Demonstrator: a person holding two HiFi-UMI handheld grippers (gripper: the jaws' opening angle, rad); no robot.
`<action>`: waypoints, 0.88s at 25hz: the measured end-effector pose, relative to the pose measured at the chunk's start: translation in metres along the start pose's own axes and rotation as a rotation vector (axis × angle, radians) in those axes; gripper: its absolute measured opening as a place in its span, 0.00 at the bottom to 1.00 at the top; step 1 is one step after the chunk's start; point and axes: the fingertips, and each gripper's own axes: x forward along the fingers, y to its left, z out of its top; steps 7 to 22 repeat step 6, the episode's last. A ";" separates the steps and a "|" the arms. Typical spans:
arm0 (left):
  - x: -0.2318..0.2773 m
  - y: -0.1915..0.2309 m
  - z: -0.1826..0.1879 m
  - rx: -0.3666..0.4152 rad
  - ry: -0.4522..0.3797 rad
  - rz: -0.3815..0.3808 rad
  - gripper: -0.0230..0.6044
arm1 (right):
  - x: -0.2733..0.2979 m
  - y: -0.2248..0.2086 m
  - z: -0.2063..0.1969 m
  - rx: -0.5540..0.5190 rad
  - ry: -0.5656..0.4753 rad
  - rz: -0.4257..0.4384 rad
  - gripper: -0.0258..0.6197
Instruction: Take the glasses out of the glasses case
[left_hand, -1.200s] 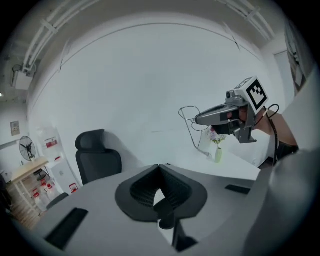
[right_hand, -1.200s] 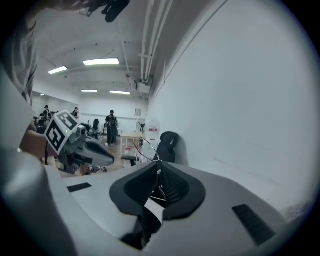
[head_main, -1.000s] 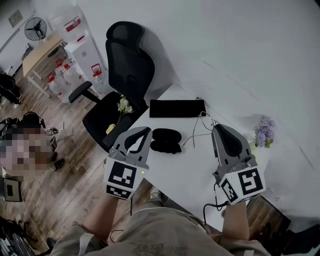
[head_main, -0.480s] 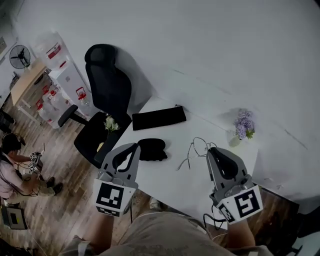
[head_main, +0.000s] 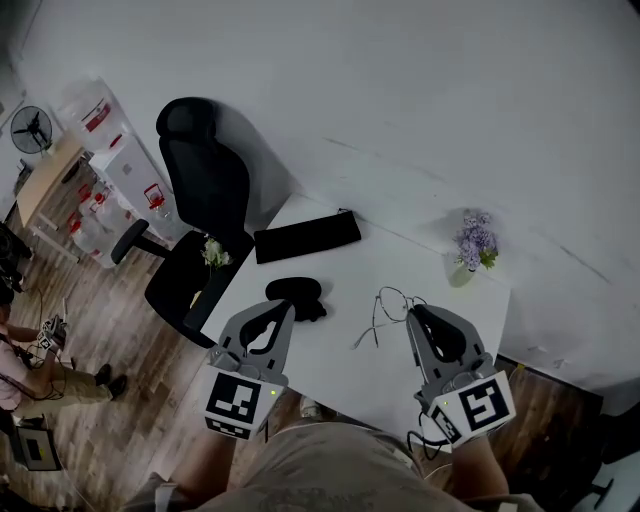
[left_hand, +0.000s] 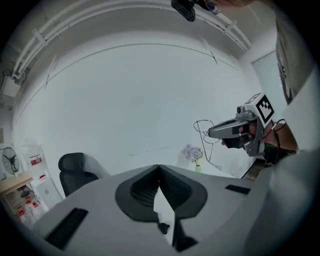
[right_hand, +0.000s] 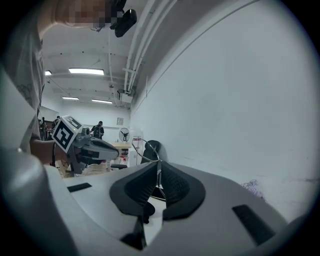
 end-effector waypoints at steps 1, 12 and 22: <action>0.001 0.000 0.001 0.000 -0.001 0.003 0.06 | 0.000 -0.002 0.000 -0.001 -0.002 0.000 0.11; 0.002 0.004 0.001 0.004 0.001 0.016 0.06 | 0.001 -0.004 0.002 0.004 -0.016 0.001 0.11; 0.002 0.004 0.001 0.004 0.001 0.016 0.06 | 0.001 -0.004 0.002 0.004 -0.016 0.001 0.11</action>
